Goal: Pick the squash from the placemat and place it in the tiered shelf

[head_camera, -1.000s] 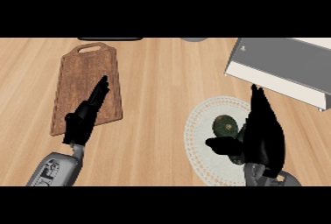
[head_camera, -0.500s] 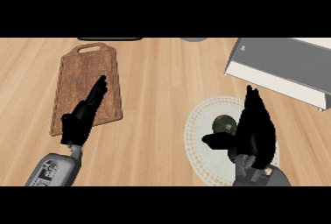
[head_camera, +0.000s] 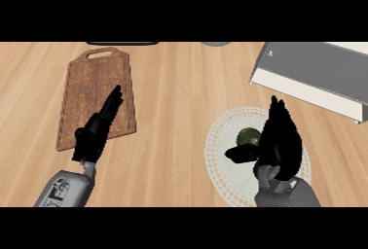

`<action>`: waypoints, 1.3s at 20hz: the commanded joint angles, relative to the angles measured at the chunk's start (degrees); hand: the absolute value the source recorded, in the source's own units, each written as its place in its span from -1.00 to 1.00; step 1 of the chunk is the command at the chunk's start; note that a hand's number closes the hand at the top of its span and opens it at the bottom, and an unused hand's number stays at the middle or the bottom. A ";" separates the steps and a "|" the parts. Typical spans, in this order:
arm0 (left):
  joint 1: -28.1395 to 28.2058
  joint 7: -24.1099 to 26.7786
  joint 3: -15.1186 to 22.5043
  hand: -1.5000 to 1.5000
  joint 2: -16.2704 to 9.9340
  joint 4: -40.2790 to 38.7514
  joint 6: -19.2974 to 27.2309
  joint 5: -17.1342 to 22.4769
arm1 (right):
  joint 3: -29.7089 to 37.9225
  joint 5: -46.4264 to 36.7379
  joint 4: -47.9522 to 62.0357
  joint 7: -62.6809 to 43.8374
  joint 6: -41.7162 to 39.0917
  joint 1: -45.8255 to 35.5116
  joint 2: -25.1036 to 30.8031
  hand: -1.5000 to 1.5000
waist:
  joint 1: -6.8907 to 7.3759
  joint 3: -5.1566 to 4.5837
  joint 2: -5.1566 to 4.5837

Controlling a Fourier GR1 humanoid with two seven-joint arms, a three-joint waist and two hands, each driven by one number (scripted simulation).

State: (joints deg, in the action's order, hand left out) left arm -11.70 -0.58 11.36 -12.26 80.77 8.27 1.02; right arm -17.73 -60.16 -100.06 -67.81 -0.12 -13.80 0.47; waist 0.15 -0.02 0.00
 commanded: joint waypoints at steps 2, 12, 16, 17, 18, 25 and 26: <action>-0.83 -3.78 -0.87 0.00 -0.35 2.23 -0.54 -0.23 | 0.17 -0.82 0.00 -7.48 -1.11 2.43 -0.45 -1.00 | -0.17 0.02 0.09; 4.55 1.58 -1.00 0.00 1.10 2.45 -1.59 -2.11 | 5.25 0.43 7.88 -0.73 1.94 1.36 -0.45 -1.00 | 0.04 0.02 -0.02; 2.32 -2.50 -3.31 0.00 0.05 4.74 -3.47 -0.96 | 1.80 1.52 9.54 -4.64 4.76 -1.04 -0.46 -1.00 | 0.14 0.02 0.00; 2.92 -2.04 -0.85 0.00 2.14 4.44 -1.19 -3.95 | 1.15 1.04 10.16 -1.27 6.95 3.38 -0.46 -1.00 | -0.03 0.03 0.01; 3.12 -2.55 -4.19 0.00 -0.75 5.86 -4.69 -0.10 | -0.77 1.57 13.13 -3.32 10.17 1.33 -0.46 -1.00 | 0.28 0.03 -0.02; 2.30 -4.14 -3.37 0.00 2.27 6.15 -3.70 -3.08 | 0.83 2.22 9.58 0.35 6.51 5.63 -0.46 -1.00 | -0.08 0.02 0.08; -1.21 2.07 -5.91 0.00 3.08 -4.25 -5.02 -2.06 | 3.10 3.84 16.11 4.09 8.31 2.26 -0.46 1.00 | -0.18 0.01 -0.08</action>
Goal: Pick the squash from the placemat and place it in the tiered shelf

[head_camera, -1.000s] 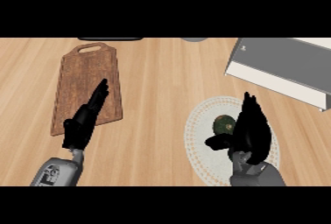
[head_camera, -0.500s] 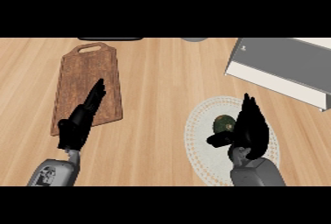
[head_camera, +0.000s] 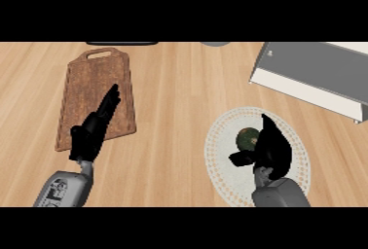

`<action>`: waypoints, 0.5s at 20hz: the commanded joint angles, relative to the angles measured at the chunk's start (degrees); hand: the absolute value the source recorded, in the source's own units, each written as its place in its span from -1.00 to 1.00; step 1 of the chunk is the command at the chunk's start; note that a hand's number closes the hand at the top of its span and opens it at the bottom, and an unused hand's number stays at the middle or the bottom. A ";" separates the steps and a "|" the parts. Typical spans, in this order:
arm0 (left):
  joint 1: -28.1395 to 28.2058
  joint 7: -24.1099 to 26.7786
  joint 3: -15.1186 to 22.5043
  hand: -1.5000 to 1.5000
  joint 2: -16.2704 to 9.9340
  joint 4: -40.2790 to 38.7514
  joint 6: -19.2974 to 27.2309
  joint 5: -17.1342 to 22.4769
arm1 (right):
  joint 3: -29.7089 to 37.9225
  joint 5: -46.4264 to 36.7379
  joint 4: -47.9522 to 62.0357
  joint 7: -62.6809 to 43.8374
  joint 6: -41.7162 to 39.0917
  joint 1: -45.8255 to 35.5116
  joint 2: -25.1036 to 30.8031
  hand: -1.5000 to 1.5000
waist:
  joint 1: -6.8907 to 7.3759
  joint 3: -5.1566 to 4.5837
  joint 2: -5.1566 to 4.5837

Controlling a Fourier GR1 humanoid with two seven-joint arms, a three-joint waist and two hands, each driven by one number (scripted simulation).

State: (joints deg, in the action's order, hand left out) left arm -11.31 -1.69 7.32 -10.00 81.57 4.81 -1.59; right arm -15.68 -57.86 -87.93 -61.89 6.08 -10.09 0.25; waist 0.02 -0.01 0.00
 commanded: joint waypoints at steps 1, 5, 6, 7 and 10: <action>0.15 3.55 -1.62 0.00 -0.43 -3.23 -2.25 -0.17 | -3.11 0.84 -0.79 -8.10 -1.60 -0.84 -0.24 1.00 | -0.02 -0.01 0.00; -1.13 -1.32 -1.64 0.00 0.36 0.69 -1.30 -1.29 | -5.69 -2.14 3.65 -4.44 0.72 -0.05 -0.23 1.00 | 0.07 0.01 0.00; 0.32 1.70 -1.28 0.00 0.91 -1.59 -1.77 -1.92 | -3.85 -2.98 3.18 -3.48 -1.60 -0.78 -0.22 1.00 | 0.00 0.00 -0.01; 2.62 3.26 -2.32 0.00 0.10 -0.83 -2.51 -0.96 | -4.08 -5.05 2.30 -0.88 0.88 3.33 -0.22 1.00 | -0.03 0.00 0.02; -0.13 0.74 -1.24 0.00 2.17 0.23 -1.78 -2.66 | -3.19 -4.04 5.34 -3.04 1.76 -2.34 -0.21 1.00 | 0.05 0.01 0.00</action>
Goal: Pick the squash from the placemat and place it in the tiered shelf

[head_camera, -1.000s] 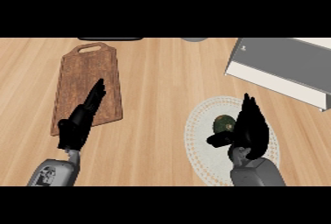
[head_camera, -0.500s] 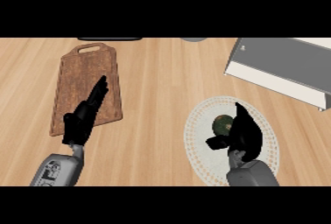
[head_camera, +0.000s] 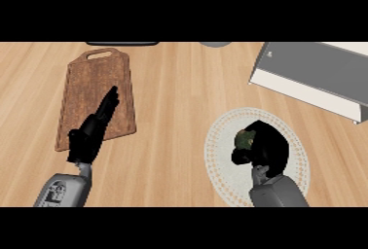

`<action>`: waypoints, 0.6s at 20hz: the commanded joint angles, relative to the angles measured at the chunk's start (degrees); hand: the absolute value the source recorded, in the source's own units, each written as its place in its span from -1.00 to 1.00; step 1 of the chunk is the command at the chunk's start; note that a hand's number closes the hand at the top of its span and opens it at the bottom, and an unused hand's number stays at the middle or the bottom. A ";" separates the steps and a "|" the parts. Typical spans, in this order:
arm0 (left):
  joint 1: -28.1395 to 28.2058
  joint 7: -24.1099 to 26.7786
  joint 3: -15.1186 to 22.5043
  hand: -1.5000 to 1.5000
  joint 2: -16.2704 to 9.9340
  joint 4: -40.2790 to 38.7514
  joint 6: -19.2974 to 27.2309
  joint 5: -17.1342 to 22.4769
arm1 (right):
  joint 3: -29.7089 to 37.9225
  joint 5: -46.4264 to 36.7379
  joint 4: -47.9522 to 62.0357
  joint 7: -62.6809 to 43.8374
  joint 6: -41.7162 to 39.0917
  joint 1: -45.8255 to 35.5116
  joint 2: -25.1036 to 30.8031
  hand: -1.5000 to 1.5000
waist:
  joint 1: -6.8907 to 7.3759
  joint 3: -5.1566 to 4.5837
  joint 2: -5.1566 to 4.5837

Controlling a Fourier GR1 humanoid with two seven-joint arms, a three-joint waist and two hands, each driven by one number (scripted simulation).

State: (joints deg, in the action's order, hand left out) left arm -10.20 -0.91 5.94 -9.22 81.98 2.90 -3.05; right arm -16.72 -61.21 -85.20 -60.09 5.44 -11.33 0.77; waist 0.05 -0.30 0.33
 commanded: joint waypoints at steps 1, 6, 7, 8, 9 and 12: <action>0.56 -4.82 1.93 0.00 1.75 4.38 1.30 -2.11 | -7.35 -1.19 1.24 -8.41 2.81 -0.87 -0.73 1.00 | 0.22 0.31 -0.27; -1.50 -1.36 -0.44 0.00 -0.07 0.41 -1.98 -0.07 | -9.89 10.56 12.99 -11.97 -0.39 -21.14 -0.74 1.00 | 1.62 0.31 -0.53; -2.80 -2.24 1.59 0.00 2.94 -0.08 0.78 -1.86 | -12.75 12.38 14.84 -15.77 2.12 -24.19 -0.74 1.00 | 2.52 0.32 -0.68; -1.56 -2.58 1.34 0.00 1.98 0.85 -0.07 -1.88 | -13.14 13.55 20.32 -11.74 6.92 -24.45 -0.74 1.00 | 1.87 0.33 -0.61; -1.13 -3.64 0.52 0.00 1.87 2.65 0.04 -1.37 | -11.83 13.63 17.31 -11.76 5.53 -24.20 -0.74 1.00 | 1.12 0.32 -0.42; 1.21 1.09 0.01 0.00 0.75 0.86 -1.57 -0.88 | -13.46 15.68 18.51 -11.80 10.80 -28.73 -0.74 1.00 | 1.85 0.31 -0.49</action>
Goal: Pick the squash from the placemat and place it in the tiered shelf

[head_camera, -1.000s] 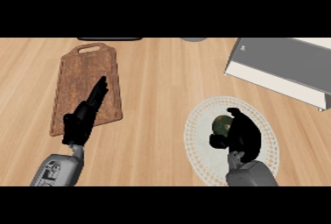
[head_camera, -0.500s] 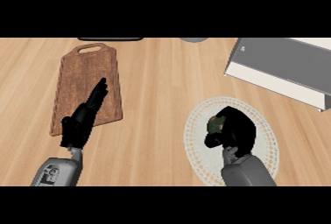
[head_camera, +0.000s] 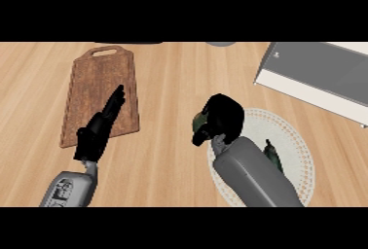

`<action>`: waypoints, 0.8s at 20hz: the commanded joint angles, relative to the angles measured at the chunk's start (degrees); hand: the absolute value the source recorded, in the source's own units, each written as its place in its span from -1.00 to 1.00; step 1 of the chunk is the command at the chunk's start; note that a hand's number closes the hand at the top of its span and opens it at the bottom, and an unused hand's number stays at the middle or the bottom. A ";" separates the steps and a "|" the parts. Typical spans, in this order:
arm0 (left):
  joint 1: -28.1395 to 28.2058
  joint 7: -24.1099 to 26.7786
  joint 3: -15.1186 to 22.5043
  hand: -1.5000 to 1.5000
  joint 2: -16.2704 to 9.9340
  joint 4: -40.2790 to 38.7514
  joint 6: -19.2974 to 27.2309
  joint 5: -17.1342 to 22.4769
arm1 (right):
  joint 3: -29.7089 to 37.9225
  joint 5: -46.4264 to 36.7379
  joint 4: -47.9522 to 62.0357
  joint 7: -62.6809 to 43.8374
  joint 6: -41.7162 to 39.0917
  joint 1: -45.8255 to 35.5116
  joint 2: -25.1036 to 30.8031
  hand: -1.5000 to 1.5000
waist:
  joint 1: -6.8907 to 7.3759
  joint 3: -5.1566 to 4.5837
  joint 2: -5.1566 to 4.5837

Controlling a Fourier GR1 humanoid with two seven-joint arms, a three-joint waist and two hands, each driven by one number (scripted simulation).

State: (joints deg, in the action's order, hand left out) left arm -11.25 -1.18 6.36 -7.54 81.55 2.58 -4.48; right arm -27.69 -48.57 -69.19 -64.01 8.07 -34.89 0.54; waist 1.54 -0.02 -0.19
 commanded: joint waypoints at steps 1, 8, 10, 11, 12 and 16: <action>1.62 2.89 0.50 0.00 1.20 -0.91 0.44 -0.53 | -1.99 2.19 3.92 -6.72 10.10 -7.17 -0.51 1.00 | 0.36 0.01 -0.08; 0.82 0.73 -0.80 0.00 0.59 -0.92 0.93 -0.41 | 1.42 -5.70 -6.34 -9.65 16.56 -11.70 -0.51 1.00 | -0.94 -0.03 0.42; 1.18 0.53 -0.27 0.00 0.59 0.20 -0.05 0.03 | 0.88 -8.47 -7.73 -11.43 18.26 -13.05 -0.51 1.00 | -0.77 -0.03 0.51; 1.72 2.94 -2.18 0.00 -1.75 -1.47 -1.41 0.64 | 0.64 -9.68 -9.41 -14.14 15.88 -14.37 -0.51 1.00 | -1.02 -0.07 0.57; 1.48 1.41 -0.62 0.00 0.80 -0.36 0.73 -0.37 | 3.25 -10.57 -9.63 -14.76 13.78 -16.64 -0.51 1.00 | -1.25 -0.05 0.66; 2.42 -1.91 -0.09 0.00 0.69 2.48 1.55 -1.15 | 5.59 -18.54 -13.40 -18.39 6.91 -17.20 -0.51 1.00 | -2.33 -0.02 1.14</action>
State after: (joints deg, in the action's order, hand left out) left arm -10.28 -1.72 5.19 -7.99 82.40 2.51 -4.43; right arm -23.92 -61.10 -78.99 -68.07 18.31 -49.59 0.54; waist 0.09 -0.06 0.59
